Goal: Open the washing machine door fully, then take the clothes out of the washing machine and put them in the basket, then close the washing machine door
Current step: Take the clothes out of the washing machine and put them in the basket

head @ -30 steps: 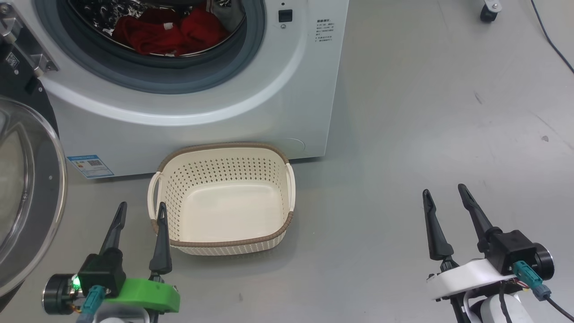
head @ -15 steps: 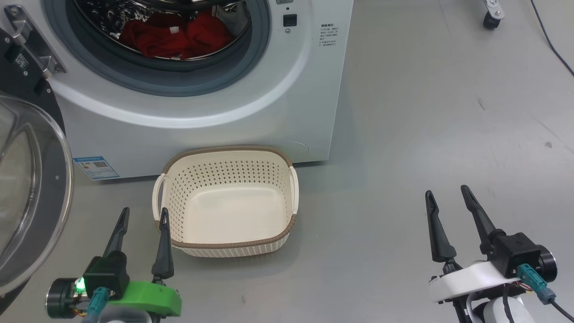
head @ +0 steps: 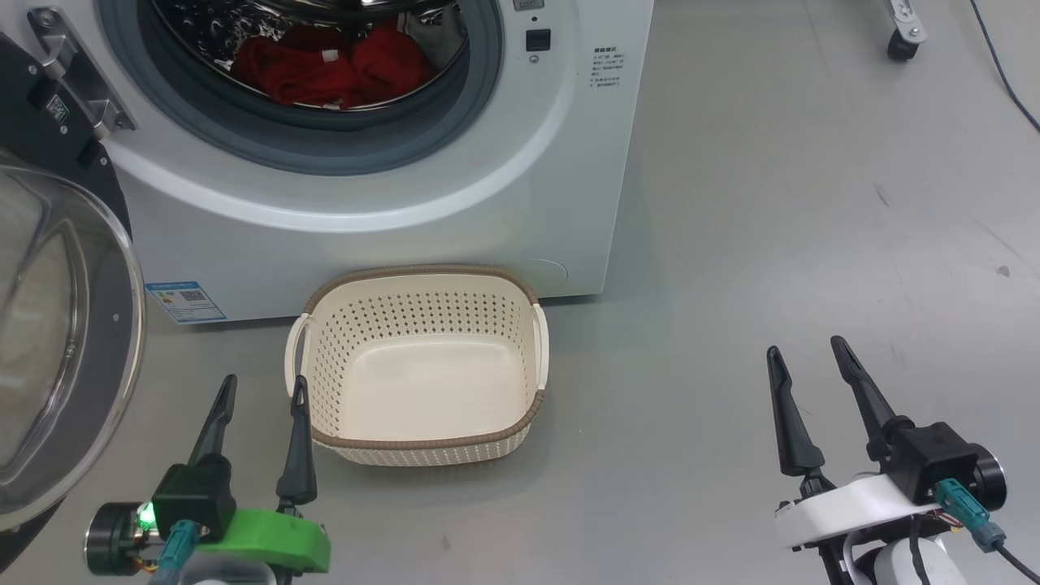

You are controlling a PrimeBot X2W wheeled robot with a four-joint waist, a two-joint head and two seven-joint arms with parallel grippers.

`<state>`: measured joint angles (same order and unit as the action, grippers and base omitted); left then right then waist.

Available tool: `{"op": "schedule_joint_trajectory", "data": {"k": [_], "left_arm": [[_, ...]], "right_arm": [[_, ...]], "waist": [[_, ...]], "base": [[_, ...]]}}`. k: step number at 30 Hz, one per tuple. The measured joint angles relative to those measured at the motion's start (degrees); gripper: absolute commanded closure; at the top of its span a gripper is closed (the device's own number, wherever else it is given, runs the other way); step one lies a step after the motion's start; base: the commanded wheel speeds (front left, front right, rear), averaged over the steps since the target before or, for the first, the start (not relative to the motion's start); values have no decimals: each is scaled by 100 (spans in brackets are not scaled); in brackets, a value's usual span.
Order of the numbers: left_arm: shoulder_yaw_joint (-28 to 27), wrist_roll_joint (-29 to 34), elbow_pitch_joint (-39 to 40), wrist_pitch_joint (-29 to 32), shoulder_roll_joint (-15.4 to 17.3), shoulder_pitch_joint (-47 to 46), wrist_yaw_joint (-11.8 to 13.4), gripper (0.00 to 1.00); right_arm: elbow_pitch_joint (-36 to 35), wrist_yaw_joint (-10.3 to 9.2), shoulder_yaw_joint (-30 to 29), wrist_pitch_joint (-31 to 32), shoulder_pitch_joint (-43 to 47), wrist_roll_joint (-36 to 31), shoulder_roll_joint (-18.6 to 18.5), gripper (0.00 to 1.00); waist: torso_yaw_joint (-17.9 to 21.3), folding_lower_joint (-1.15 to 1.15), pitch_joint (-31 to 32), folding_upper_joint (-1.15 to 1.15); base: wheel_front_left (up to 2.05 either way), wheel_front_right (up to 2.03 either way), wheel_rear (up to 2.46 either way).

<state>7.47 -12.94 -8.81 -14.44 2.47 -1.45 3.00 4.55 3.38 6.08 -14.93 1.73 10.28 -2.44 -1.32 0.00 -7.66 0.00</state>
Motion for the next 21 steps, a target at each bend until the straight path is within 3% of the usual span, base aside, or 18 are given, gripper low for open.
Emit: {"op": "schedule_joint_trajectory", "data": {"k": [21], "left_arm": [[49, 43, 131, 0, 0, 1, -26, 0]], "right_arm": [[-15, 0, 0, 0, 21, 29, 2, 0]], "waist": [[-18, 0, 58, 0]], "base": [[43, -43, 0]]}}
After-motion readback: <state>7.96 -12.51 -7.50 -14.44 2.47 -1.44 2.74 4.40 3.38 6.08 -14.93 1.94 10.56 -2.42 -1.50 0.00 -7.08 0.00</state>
